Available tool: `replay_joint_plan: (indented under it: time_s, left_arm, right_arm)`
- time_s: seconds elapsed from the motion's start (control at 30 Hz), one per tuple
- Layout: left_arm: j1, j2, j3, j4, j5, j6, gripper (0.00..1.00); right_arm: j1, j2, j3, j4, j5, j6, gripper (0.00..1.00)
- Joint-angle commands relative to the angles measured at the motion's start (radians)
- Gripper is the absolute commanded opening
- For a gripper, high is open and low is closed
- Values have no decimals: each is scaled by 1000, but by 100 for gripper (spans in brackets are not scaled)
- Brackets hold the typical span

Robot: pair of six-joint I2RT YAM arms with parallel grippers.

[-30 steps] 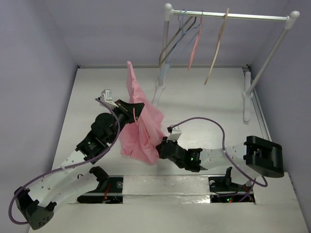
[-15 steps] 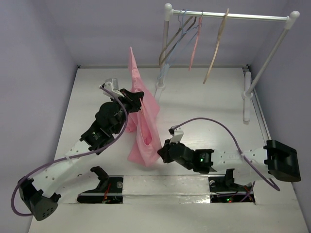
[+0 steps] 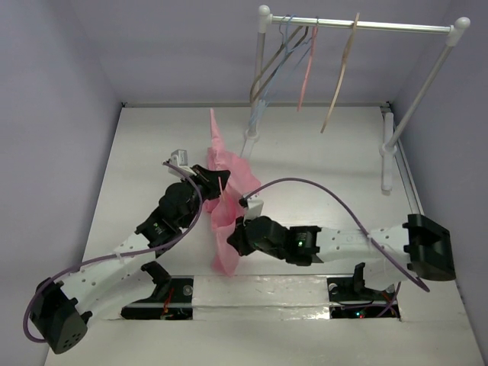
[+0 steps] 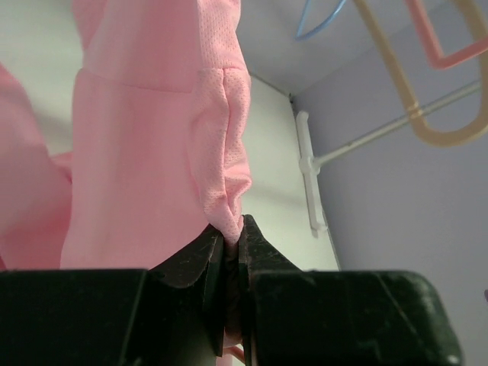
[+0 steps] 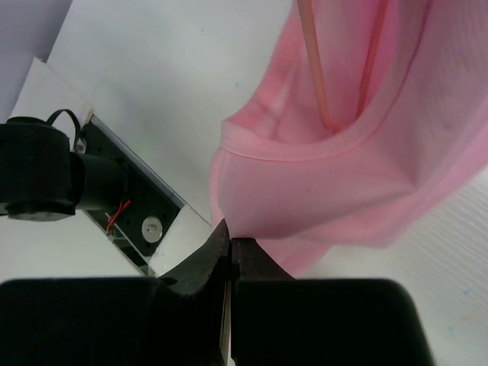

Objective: Place the t-shirt on the hanger

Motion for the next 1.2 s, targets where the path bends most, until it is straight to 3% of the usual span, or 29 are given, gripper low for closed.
replay_joint_plan:
  time_s: [0.0, 0.1, 0.13, 0.17, 0.23, 0.27, 0.37, 0.47, 0.53, 0.67, 0.73, 0.9, 1.17]
  left_arm:
    - [3, -58, -27, 61, 26, -94, 0]
    - [3, -72, -38, 21, 49, -106, 0]
    - [3, -67, -34, -11, 55, -104, 0]
    - [3, -57, -37, -19, 65, -106, 0]
    - [3, -47, -53, -25, 89, -111, 0]
    - [3, -37, -57, -24, 92, -112, 0]
    - [3, -21, -82, -21, 92, -123, 0]
    - [3, -7, -96, -10, 83, -129, 0]
    - [3, -1, -90, -8, 80, -137, 0]
    - [3, 2, -80, -27, 69, -152, 0]
    - [3, -7, -80, -42, 68, -154, 0]
    - [3, -16, -85, -74, 65, -167, 0]
    - [3, -35, -97, -85, 75, -181, 0]
  right_arm:
    - [8, 84, 35, 1, 2, -6, 0]
    - [8, 87, -5, 32, 33, 32, 1]
    - [8, 85, -7, 12, 50, 41, 7]
    - [8, 85, -4, -26, 50, 41, 21]
    - [8, 82, 22, -107, 53, 41, 37]
    - [8, 71, 28, -130, 53, 38, 49]
    - [17, 25, 44, -192, 57, 15, 55]
    - [17, -50, 54, -186, 54, -29, 56]
    - [17, -64, 73, -172, 60, -58, 51]
    - [17, -27, 117, -65, 117, -155, 5]
    - [17, -4, 149, -42, 155, -181, 4]
    - [17, 83, 226, -11, 263, -265, 29]
    - [-20, 143, 239, 4, 356, -255, 32]
